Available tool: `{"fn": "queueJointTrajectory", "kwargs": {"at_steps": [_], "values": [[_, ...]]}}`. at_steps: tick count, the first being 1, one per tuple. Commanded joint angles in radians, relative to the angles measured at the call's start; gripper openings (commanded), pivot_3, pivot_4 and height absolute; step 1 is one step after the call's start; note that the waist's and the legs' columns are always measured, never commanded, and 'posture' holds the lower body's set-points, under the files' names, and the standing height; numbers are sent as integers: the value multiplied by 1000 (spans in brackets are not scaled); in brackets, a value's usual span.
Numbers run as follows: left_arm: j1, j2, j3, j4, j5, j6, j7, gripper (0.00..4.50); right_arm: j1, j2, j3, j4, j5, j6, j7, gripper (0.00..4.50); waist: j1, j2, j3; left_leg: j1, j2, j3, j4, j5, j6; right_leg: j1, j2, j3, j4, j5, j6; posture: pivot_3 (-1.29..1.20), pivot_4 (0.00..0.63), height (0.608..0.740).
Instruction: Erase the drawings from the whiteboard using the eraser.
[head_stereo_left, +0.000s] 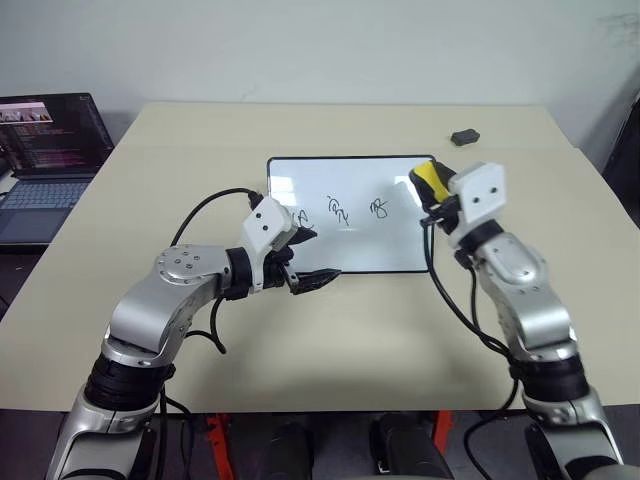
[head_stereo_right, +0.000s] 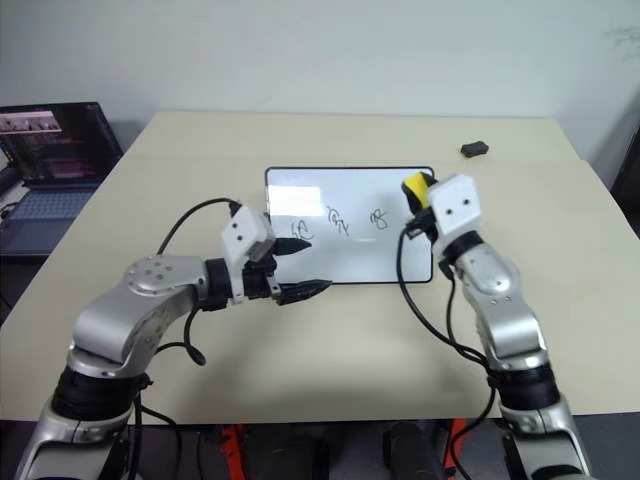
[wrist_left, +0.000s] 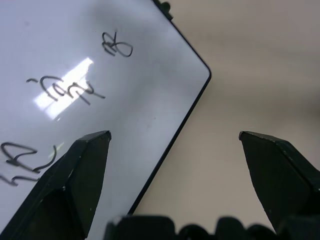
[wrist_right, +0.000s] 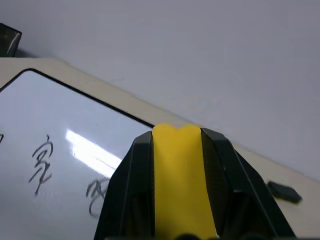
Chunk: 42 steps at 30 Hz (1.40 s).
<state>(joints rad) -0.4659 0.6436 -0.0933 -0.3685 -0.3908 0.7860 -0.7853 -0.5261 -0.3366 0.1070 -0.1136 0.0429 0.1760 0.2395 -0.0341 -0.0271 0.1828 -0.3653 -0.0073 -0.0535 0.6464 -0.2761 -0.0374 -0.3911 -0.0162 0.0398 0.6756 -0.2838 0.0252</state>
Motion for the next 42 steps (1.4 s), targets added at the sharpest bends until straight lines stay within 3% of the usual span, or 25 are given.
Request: {"fn": "queueJointTrajectory", "kwargs": {"at_steps": [1, 6, 10, 22, 27, 32, 36, 42], "values": [[-33, 10, 2, -18, 14, 30, 34, 4500, -82, 23, 15, 140, -61, -149, -5, 985, 1, 0, 0, -1, 0, 0, 0, 0, 0, -1, -1, 0, 0, 0, 0, 0, 150, 740], [-62, 3, -24, -20, 21, 10, 24, 4500, -133, 41, 10, 243, -100, -228, -7, 985, 4, 0, 0, -5, 0, 0, 0, 0, 0, -4, -1, -1, -1, 0, 0, 0, 150, 740], [-77, -1, -36, 2, 31, -9, 23, 4500, -142, 42, 7, 274, -118, -241, -3, 985, 3, 0, 0, -17, -1, 0, 4, 1, -2, -17, -2, 0, 4, 0, 0, 0, 150, 740], [-88, 0, -69, 46, 53, -32, 3, 4500, -191, 101, 74, 505, -175, -209, 47, 985, -8, 0, 0, -16, 0, 1, 4, 0, 0, -17, -1, 1, 5, 1, -1, 0, 150, 740], [-81, -1, -53, 40, 46, -19, 4, 4500, -142, 111, 103, 500, -179, -105, 112, 984, -17, 0, -1, -13, 0, 0, 7, 0, 0, -14, -1, 0, 7, 1, -1, 0, 150, 740], [-74, -1, -40, 41, 43, -16, 11, 4500, -75, 101, 121, 553, -206, -154, 114, 984, -17, -1, -3, -13, 0, -1, 14, 0, 0, -11, -1, -1, 8, 3, 0, 0, 150, 740], [-60, 6, -30, 48, 47, -19, 17, 4500, -45, 85, 151, 588, -228, -238, 127, 983, -20, -1, -3, 8, 0, -1, 14, -1, 1, 12, -1, -1, 3, 1, 4, 0, 150, 740], [-25, 30, -14, 96, 78, -58, 20, 4500, -46, 95, 135, 539, -199, -450, 125, 983, -22, -1, -3, 17, 0, 0, 14, 0, 1, 19, 0, 1, 4, 0, 6, 0, 150, 740]]}}
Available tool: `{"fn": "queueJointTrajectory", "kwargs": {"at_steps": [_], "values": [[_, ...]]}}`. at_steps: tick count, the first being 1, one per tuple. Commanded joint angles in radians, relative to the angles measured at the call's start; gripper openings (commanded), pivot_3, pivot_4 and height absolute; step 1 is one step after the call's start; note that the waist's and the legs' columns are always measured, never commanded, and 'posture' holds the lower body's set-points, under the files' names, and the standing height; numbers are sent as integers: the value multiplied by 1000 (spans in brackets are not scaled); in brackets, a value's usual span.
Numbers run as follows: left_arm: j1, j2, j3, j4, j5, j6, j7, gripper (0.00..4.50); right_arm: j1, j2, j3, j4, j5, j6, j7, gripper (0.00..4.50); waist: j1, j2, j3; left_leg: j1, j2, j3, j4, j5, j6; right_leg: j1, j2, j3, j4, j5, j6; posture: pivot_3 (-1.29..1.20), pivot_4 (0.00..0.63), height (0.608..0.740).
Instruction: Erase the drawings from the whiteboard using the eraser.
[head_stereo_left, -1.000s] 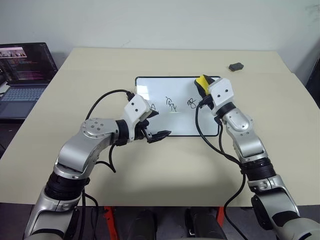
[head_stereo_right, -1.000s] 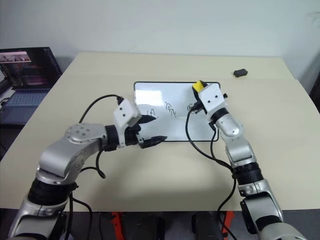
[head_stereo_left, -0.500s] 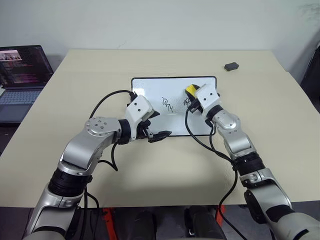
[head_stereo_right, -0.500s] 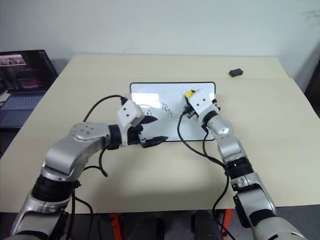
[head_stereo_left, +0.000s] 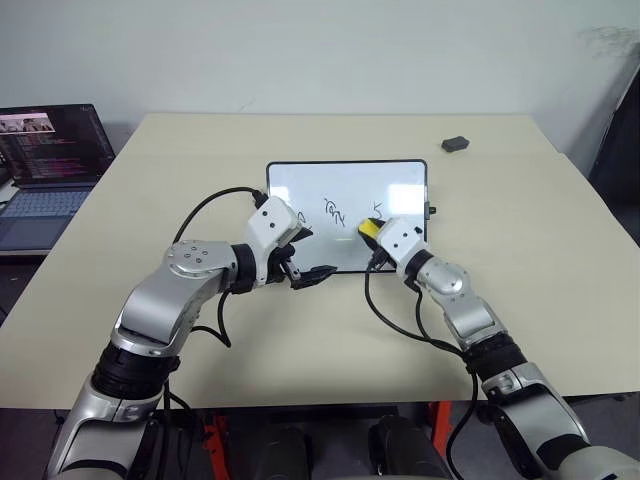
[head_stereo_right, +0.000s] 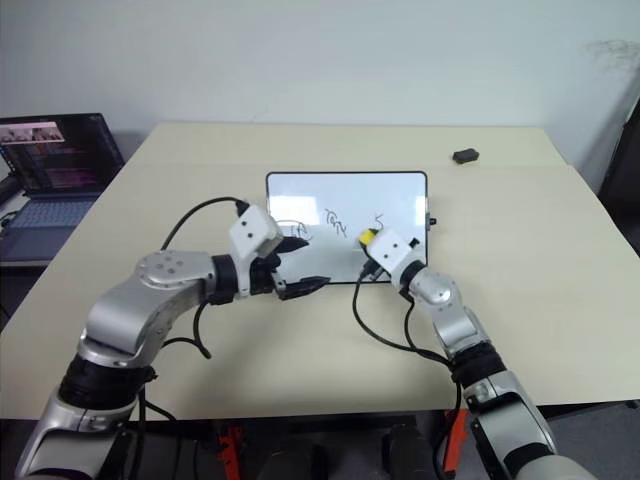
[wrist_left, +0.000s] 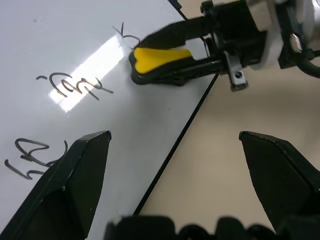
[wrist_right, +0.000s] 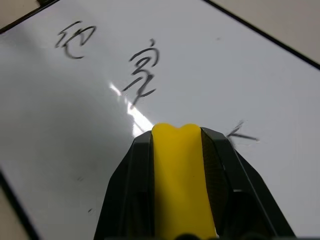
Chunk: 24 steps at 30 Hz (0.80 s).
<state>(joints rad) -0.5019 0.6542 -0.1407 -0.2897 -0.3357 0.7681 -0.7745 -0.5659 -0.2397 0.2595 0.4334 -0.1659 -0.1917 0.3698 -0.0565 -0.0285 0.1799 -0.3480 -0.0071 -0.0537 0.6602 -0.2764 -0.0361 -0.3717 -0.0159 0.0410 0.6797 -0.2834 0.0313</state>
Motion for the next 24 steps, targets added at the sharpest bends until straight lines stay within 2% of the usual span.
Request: {"fn": "queueJointTrajectory", "kwargs": {"at_steps": [1, 3, 5, 10, 16, 24], "values": [[16, 23, 34, 24, 28, -48, 9, 4500, -10, 0, -25, -16, 15, -113, -8, 982, 0, 0, 1, 0, 0, 0, 0, 0, 0, -1, 0, 0, 0, 0, 0, 0, 150, 740], [28, 26, 38, 31, 30, -59, 8, 4500, -29, 4, -59, -46, 27, -169, -41, 982, 0, 0, 1, -4, 0, 0, -1, 0, 0, -5, 0, 0, 0, 0, -1, 0, 150, 740], [45, 28, 43, 29, 32, -62, 7, 4500, -66, 4, -102, -53, 22, -213, -107, 978, 0, 0, 1, -16, 0, 0, 0, 0, 0, -16, 0, 0, 1, 3, -5, 0, 150, 740], [79, 28, 45, 0, 30, -49, 9, 4500, -155, -7, -134, 56, -36, -197, -208, 977, 2, 0, 1, -37, 0, 0, 1, 0, -2, -37, -1, -1, 2, 4, -6, 0, 150, 740], [69, 14, 44, -19, 18, -28, 17, 4500, -169, 0, -109, 178, -72, -142, -226, 977, 6, 0, 1, -38, 0, 1, 0, 0, -1, -37, -2, 0, 1, 4, -6, 0, 150, 740], [56, 8, 47, -30, 8, -13, 26, 4500, -22, 9, -36, 209, -108, -131, -182, 976, 2, -2, -1, -25, 0, 0, 1, 0, 0, -24, -1, -1, 1, 6, -6, 0, 150, 740]]}}
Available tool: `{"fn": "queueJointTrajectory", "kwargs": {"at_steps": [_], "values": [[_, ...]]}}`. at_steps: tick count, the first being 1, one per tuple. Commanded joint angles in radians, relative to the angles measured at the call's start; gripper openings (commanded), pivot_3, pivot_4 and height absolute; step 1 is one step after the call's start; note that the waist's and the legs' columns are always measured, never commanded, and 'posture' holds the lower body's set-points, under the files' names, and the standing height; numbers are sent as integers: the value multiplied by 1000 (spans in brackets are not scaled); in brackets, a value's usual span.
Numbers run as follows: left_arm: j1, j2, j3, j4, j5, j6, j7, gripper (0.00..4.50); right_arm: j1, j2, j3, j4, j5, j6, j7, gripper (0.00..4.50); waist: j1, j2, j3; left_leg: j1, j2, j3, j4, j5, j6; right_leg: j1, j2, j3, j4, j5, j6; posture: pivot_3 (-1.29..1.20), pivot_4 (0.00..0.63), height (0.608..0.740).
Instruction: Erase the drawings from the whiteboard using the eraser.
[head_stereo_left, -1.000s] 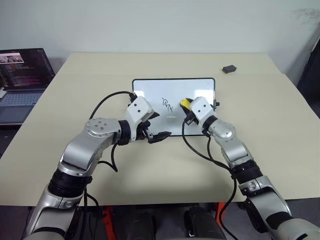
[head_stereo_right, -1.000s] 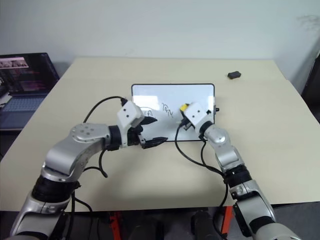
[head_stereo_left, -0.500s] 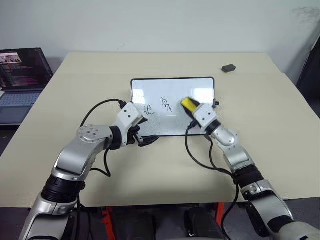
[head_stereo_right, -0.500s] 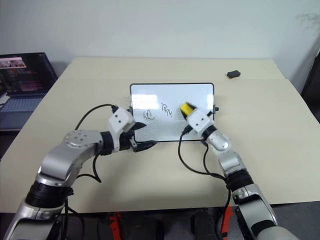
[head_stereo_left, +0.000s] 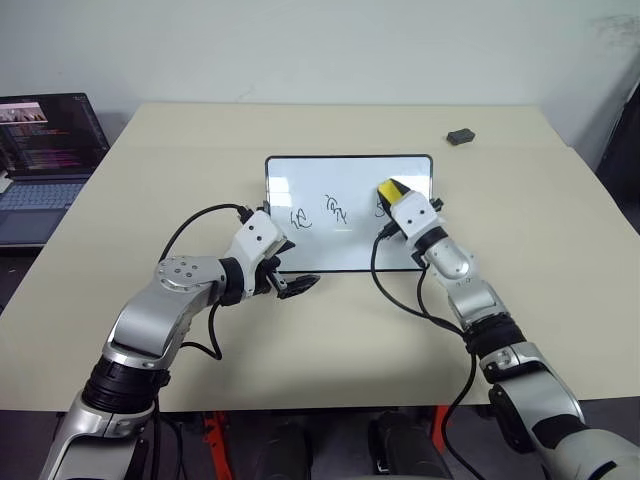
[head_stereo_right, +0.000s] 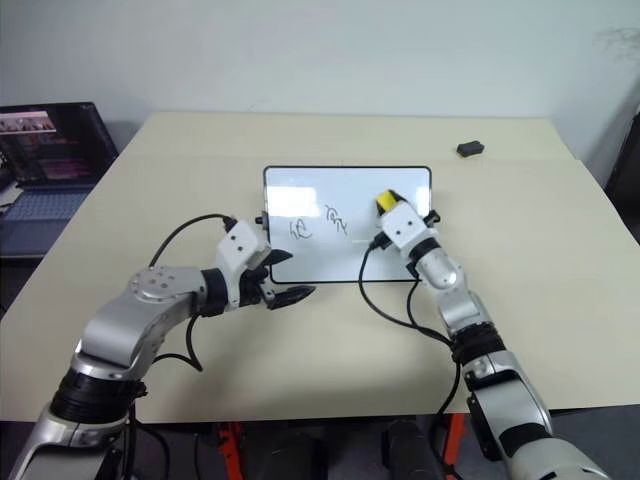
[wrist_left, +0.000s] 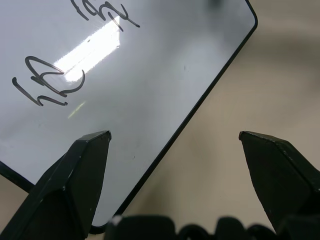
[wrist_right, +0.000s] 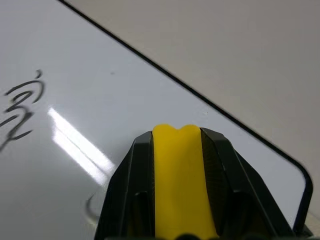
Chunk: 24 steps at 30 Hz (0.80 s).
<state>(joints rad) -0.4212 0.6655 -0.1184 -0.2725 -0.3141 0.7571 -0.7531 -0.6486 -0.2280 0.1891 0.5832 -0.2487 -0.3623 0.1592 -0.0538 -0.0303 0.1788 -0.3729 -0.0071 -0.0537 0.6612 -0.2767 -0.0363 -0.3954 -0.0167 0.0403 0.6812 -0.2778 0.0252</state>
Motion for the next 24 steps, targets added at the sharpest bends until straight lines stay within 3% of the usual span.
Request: {"fn": "queueJointTrajectory", "kwargs": {"at_steps": [1, 6, 12, 15, 18, 21, 24], "values": [[-25, -5, 24, -48, -14, -1, 5, 4500, 72, -3, 42, 60, -30, 44, 34, 976, -3, 0, 0, 7, 0, 0, -1, 0, 0, 7, 0, 0, -1, 0, 0, 0, 150, 740], [-26, -8, 23, -56, -14, 5, 7, 4500, 120, -22, 95, 29, -53, 77, 107, 976, -5, 0, 0, 27, 1, 0, -1, 0, 0, 26, 1, 1, -3, -4, 5, 0, 150, 740], [-29, -10, 21, -50, -11, 1, 6, 4500, 104, -33, 33, -70, 17, -15, 110, 976, -4, 0, 0, 27, 1, 0, -1, 0, 1, 25, 2, 2, -2, -4, 5, 0, 150, 740], [-28, -11, 22, -52, -12, 2, 6, 4500, 86, -28, -8, -137, 74, -75, 103, 976, -3, 0, 1, 22, 1, 0, -1, 0, 1, 21, 2, 2, -2, -4, 5, 0, 150, 740], [-24, -11, 27, -56, -14, 1, 8, 4500, 85, -26, -40, -210, 117, -51, 116, 976, -2, 1, 1, 6, 1, 0, -1, 0, 0, 6, 1, 1, -1, 0, 0, 0, 150, 740], [-10, -24, 53, -68, -28, 7, 23, 4500, 119, -28, -57, -325, 185, 46, 170, 976, -1, 1, 1, 1, 1, 0, -2, -1, 0, 1, 1, 1, -2, -1, 1, 0, 150, 740], [15, -39, 84, -97, -48, 21, 45, 4500, 183, -38, -71, -468, 265, 199, 234, 976, 7, 0, 1, -13, 1, -1, -1, -1, -1, -12, 0, 0, -1, -2, 1, 0, 150, 740]]}}
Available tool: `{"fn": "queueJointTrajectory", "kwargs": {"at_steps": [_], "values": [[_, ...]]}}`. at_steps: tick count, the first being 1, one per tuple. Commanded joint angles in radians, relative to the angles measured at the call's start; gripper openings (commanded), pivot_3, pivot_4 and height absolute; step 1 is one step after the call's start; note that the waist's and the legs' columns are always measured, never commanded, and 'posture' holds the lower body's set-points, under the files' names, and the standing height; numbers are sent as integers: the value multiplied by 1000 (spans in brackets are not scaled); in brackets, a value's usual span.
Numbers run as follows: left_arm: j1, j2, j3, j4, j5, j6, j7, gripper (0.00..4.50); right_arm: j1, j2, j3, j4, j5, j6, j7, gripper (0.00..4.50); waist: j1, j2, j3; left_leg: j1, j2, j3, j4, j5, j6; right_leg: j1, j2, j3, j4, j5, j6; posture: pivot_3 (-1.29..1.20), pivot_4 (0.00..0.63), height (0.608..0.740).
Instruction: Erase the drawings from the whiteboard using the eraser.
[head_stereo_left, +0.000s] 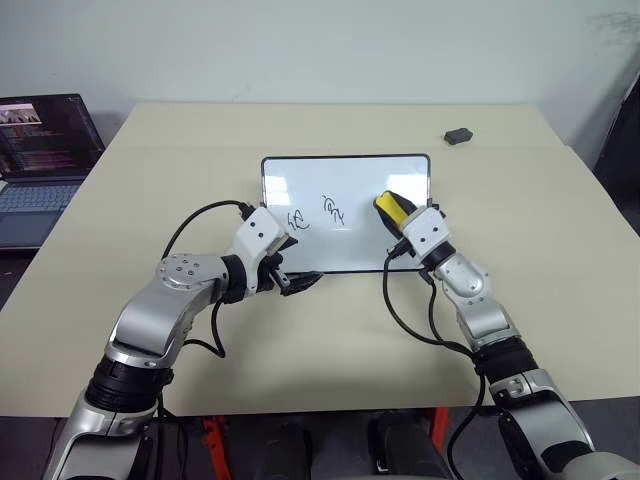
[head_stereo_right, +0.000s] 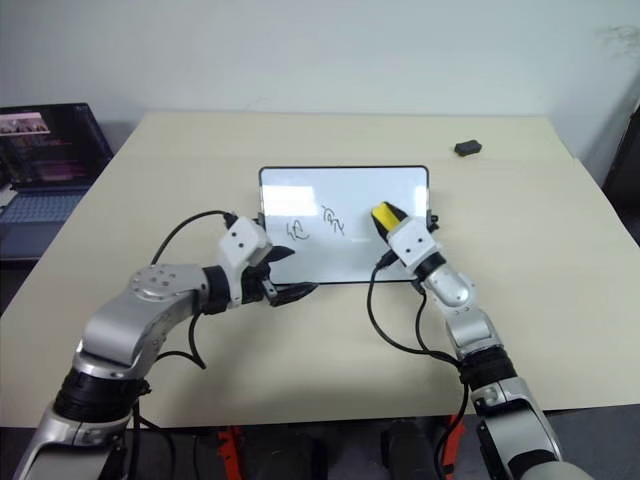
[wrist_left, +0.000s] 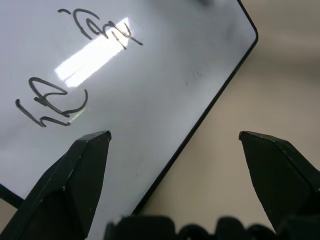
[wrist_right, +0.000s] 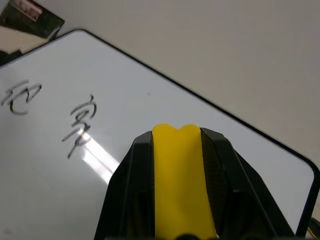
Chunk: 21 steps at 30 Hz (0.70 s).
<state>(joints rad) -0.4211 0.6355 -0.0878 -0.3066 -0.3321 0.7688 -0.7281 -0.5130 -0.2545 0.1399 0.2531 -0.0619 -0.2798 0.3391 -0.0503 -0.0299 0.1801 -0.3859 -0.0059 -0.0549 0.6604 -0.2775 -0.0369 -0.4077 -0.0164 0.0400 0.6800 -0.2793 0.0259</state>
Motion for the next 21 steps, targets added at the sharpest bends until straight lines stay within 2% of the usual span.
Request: {"fn": "queueJointTrajectory", "kwargs": {"at_steps": [1, 6, 9, 13, 21], "values": [[28, -18, 70, -79, -41, 18, 33, 4500, 79, -19, -30, -199, 114, 173, 75, 976, 6, 0, 0, 0, 0, 0, 0, 0, 0, 0, 0, 0, -1, 0, 0, 0, 150, 740], [124, -68, 178, -180, -103, 89, 124, 4500, 255, -84, -71, -474, 250, 379, 148, 976, 21, 0, 0, -1, -1, 0, 1, -1, 1, 0, -2, 0, -2, 0, 0, 0, 150, 740], [201, -70, 216, -229, -106, 100, 163, 4500, 326, -108, -90, -547, 267, 437, 145, 976, 19, 0, 0, 1, -1, 0, 1, -1, 1, 2, -2, 0, -1, 0, 0, 0, 150, 740], [254, -81, 247, -252, -112, 106, 208, 4500, 364, -122, -94, -560, 242, 454, 138, 976, 19, 0, 0, 4, -1, 0, 1, 0, 1, 3, -1, -1, 0, 0, 0, 0, 150, 740], [287, -89, 289, -239, -83, 74, 291, 4500, 337, -168, -84, -448, 165, 334, 174, 976, 20, 0, 0, 5, -1, 1, 1, 0, 1, 4, -1, 0, 0, 0, 0, 0, 150, 740]]}}
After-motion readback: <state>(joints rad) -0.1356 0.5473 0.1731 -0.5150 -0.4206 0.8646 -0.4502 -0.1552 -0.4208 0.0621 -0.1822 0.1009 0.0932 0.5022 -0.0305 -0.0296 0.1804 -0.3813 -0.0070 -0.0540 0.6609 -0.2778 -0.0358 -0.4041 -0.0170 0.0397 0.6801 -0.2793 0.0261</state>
